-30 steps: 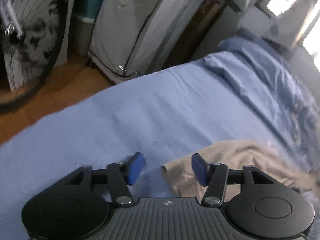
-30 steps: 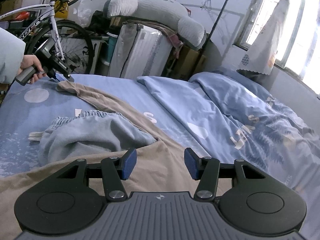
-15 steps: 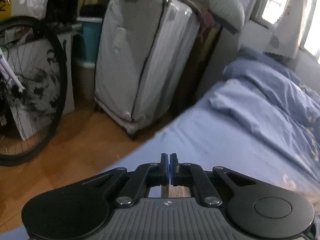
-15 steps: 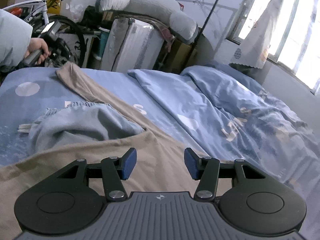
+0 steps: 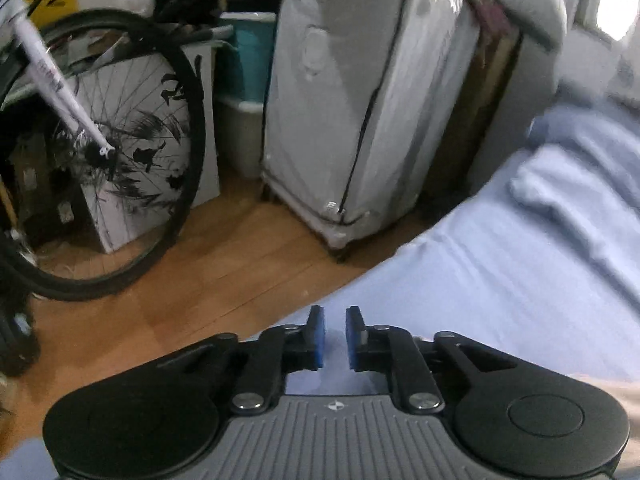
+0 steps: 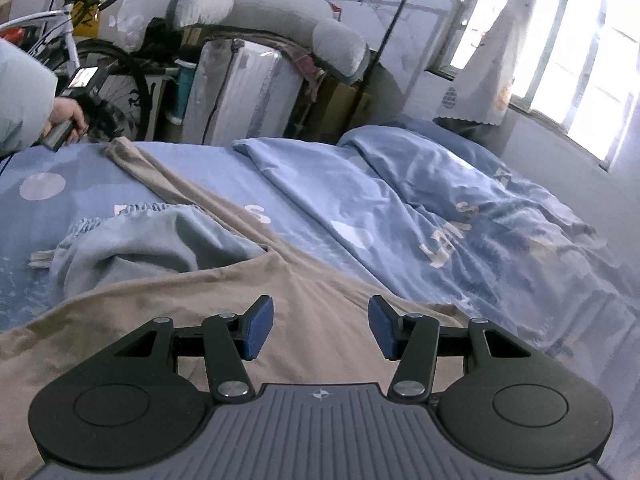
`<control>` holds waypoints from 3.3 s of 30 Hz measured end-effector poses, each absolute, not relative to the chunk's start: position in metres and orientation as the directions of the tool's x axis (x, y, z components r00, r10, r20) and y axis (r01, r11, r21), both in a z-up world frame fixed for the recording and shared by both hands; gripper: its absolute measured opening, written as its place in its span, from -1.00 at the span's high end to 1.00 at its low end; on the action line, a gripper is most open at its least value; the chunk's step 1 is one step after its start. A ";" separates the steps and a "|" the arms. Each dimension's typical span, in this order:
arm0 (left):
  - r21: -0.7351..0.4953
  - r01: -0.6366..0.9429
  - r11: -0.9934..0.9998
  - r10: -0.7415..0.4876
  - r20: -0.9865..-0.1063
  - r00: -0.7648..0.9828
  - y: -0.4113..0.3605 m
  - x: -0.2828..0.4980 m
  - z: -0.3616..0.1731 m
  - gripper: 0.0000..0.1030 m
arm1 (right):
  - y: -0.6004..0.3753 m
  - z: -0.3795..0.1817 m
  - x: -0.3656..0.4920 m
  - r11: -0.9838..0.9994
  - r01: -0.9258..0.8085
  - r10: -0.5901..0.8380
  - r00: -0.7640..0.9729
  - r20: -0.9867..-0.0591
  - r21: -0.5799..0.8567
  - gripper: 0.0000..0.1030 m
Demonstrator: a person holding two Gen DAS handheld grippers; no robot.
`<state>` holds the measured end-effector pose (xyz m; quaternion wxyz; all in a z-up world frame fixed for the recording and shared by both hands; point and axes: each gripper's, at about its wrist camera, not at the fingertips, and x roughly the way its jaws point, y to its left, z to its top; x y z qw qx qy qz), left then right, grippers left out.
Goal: Fold clothes
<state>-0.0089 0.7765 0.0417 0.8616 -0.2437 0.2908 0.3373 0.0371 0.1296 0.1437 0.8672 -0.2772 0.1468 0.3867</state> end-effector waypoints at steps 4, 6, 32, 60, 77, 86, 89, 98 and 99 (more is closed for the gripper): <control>-0.381 -0.637 0.671 0.406 -0.529 0.745 0.755 -0.050 0.064 0.03 | 0.102 0.158 0.025 0.598 -0.725 0.576 0.686 -0.445 -0.342 -0.05; -0.441 -0.585 0.681 0.383 -0.466 0.798 0.739 -0.075 0.079 -0.04 | 0.083 0.167 0.018 0.635 -0.704 0.566 0.704 -0.429 -0.319 -0.04; -0.193 0.408 0.892 -0.439 -0.162 0.884 0.152 -0.113 0.228 -0.60 | -0.320 0.230 -0.169 0.972 -0.127 0.163 0.970 -0.181 0.196 -0.27; 0.298 0.576 0.761 -0.346 -0.564 0.749 -0.274 -0.085 -0.004 0.59 | -0.475 0.114 -0.234 0.850 0.231 -0.142 0.966 -0.217 0.473 -0.27; 0.045 0.720 0.693 -0.654 -0.383 0.653 -0.232 -0.069 0.113 0.93 | -0.478 0.111 -0.234 0.850 0.208 -0.109 0.968 -0.225 0.485 -0.27; -0.279 0.677 0.680 -0.732 -0.298 0.612 -0.224 0.065 0.208 0.94 | -0.472 0.112 -0.231 0.856 0.182 -0.084 0.973 -0.216 0.484 -0.27; -0.312 0.654 0.689 -0.725 -0.291 0.624 -0.217 0.105 0.236 0.94 | -0.472 0.111 -0.229 0.857 0.179 -0.077 0.972 -0.223 0.484 -0.27; -0.351 0.596 0.722 -0.681 -0.205 0.703 -0.143 0.159 0.325 0.94 | -0.468 0.108 -0.213 0.889 0.124 0.006 0.959 -0.283 0.441 -0.28; -0.345 0.580 0.738 -0.665 -0.220 0.714 -0.136 0.166 0.333 0.94 | -0.460 0.109 -0.205 0.905 0.097 0.034 0.954 -0.298 0.414 -0.28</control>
